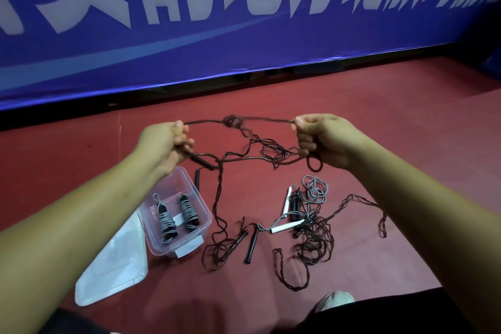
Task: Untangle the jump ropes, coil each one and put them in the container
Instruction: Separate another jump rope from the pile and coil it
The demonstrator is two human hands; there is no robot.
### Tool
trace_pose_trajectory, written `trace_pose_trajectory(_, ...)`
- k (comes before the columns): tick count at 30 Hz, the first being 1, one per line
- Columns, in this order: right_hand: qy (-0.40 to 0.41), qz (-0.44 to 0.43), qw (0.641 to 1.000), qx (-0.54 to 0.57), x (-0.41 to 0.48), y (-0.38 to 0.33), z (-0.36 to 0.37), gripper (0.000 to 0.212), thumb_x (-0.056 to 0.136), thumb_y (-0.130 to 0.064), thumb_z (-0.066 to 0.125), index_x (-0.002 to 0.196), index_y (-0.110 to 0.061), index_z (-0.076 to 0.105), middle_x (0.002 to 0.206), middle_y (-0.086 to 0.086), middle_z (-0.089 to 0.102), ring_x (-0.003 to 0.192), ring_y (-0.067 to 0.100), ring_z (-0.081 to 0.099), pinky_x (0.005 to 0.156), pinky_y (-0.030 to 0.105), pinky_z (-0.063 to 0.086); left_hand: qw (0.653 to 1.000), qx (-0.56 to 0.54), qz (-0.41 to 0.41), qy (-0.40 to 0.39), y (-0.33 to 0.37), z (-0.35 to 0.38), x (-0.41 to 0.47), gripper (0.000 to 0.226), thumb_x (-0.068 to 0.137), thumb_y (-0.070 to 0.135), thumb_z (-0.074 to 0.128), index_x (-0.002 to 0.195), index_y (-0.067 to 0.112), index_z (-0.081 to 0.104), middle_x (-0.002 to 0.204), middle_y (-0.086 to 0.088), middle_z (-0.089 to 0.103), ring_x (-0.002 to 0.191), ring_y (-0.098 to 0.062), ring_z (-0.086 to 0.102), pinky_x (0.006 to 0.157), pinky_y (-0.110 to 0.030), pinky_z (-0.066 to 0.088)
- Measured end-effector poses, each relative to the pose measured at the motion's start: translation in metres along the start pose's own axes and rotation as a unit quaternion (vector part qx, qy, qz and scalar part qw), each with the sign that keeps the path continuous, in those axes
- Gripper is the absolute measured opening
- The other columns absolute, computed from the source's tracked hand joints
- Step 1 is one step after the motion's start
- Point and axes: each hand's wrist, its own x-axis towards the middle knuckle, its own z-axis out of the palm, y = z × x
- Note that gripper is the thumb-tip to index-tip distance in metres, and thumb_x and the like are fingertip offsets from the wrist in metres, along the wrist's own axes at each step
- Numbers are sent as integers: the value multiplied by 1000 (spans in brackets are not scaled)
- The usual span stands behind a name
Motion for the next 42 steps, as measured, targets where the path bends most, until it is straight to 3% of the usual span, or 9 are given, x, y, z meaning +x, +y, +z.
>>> trace_pose_trajectory(5,102,26,974,201,0,3,-30,28,98,-5,35,74,-10,48,66,3,43,56,14,39,51,22,39,995,-54,-34,76,13,-37,19,35,103,2,25,74,16,39,47,4,41,41,-5,44,38,-12,33)
trace_pose_trajectory(9,-50,94,994,-34,-8,-2,-12,35,94,-37,56,65,-18,51,58,-4,21,49,13,13,48,27,12,998,20,-51,-13,-2,-25,15,31,103,2,26,79,9,45,68,0,37,42,-6,37,38,-13,28)
trace_pose_trajectory(13,-175,69,920,-344,-15,0,13,28,88,-35,70,91,-7,73,55,4,42,49,17,37,53,28,32,992,33,-95,-79,-7,-11,6,23,99,12,41,82,5,54,53,4,31,37,-5,27,35,-15,21)
trace_pose_trajectory(17,-218,82,889,-395,-13,6,13,12,89,-13,73,99,-6,74,75,16,68,59,14,58,61,26,44,971,154,-62,-172,-6,-3,-7,28,87,29,65,84,2,59,55,5,19,39,-5,18,35,-16,16)
trace_pose_trajectory(21,-268,68,884,-377,-15,9,7,9,97,-4,56,97,-3,65,93,9,75,84,14,68,78,28,50,947,257,-21,-191,-7,-1,-11,24,101,8,46,98,1,69,47,5,22,40,-10,31,40,-19,28)
trace_pose_trajectory(26,-153,94,983,-31,-6,6,9,19,90,-4,41,74,-14,42,55,-1,32,52,14,23,52,28,22,945,300,5,-129,-11,-2,-8,41,92,-22,25,81,4,55,64,-10,52,51,-14,58,38,-16,35)
trace_pose_trajectory(35,25,-16,997,-77,9,10,-4,20,97,-21,60,88,-5,68,50,-1,26,47,13,21,53,28,22,902,319,35,-288,-6,11,-22,28,99,31,50,99,11,69,57,6,32,47,-8,20,40,-17,15)
trace_pose_trajectory(38,188,-20,977,-96,18,24,-26,23,99,-22,60,81,-11,66,48,0,39,42,15,35,52,27,33,906,351,149,-183,-9,8,-12,23,100,23,53,87,14,70,48,10,29,43,-8,22,41,-18,17)
trace_pose_trajectory(42,267,5,958,-106,22,38,-47,22,98,-22,62,81,-9,66,44,-1,45,45,18,42,53,27,38,980,164,109,14,-5,-12,19,29,103,16,47,77,14,58,46,9,24,38,-7,19,38,-13,16)
